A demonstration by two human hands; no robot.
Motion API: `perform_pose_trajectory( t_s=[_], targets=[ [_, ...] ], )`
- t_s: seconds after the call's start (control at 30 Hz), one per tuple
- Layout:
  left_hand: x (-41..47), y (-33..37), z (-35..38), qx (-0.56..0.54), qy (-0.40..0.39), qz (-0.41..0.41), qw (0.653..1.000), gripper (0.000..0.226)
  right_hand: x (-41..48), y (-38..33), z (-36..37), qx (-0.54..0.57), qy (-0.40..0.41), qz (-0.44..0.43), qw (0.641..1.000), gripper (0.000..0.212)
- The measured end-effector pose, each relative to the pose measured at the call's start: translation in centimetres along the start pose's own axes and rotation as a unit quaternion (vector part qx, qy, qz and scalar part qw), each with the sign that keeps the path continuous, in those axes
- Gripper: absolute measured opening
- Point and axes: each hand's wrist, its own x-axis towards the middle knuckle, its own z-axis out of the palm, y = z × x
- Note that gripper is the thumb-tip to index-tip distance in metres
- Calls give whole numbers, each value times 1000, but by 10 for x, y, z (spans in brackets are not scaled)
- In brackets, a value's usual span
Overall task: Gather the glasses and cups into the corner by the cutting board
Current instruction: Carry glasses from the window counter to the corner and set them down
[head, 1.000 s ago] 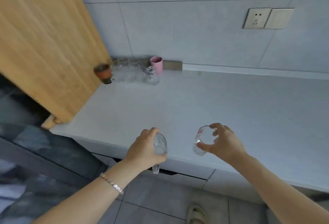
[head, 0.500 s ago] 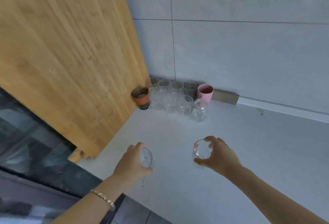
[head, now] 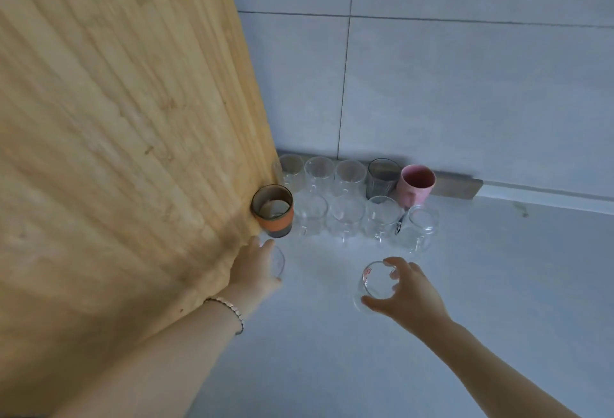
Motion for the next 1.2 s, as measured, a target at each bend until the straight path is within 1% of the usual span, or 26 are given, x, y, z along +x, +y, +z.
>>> perform_pose_trajectory(
  t_s=[0.1,0.17,0.27,0.4,0.5,0.57,0.67,0.77,0.83,0.9,1.0,1.07,1.1,1.13,1.2],
  targets=[
    [21,-10,0,20,3,25,999,69,3,-18,17,15,2,21,1000,78],
    [30,-14,1,28,14,41,999,68,9,-31,28,12,-4,20,1000,79],
    [37,-18,3,21,18,44,999,68,24,-55,42,-6,-15,0,1000,80],
    [37,-25,6,29,18,34,999,80,46,-88,62,-32,-40,-30,998,84],
    [32,-27,7,50,8,35,998,83,54,-105,77,-45,-62,-39,996,86],
    [31,-27,9,63,6,37,997,82,54,-110,86,-49,-71,-47,995,86],
    [31,-28,11,75,9,39,996,81,52,-111,95,-31,-62,-45,997,87],
    [30,-28,12,83,11,44,996,82,47,-109,93,-3,-72,-31,997,96],
    [29,-29,10,88,4,48,995,84,43,-103,89,-14,-98,-4,995,101],
    [26,-29,6,95,-15,47,994,86,39,-90,84,-36,-122,34,991,95],
    [14,-18,-8,132,-41,55,989,90,24,-64,68,-84,-157,52,983,65],
    [4,-2,-20,122,8,92,988,80,12,-44,50,-116,-171,59,977,53],
    [-1,8,-26,100,39,125,986,69,5,-33,40,-129,-169,65,975,49],
    [-6,21,-31,87,48,160,982,54,-1,-20,29,-138,-163,73,974,47],
    [-21,55,-38,89,4,187,978,25,-15,9,7,-142,-145,93,975,46]
  ],
)
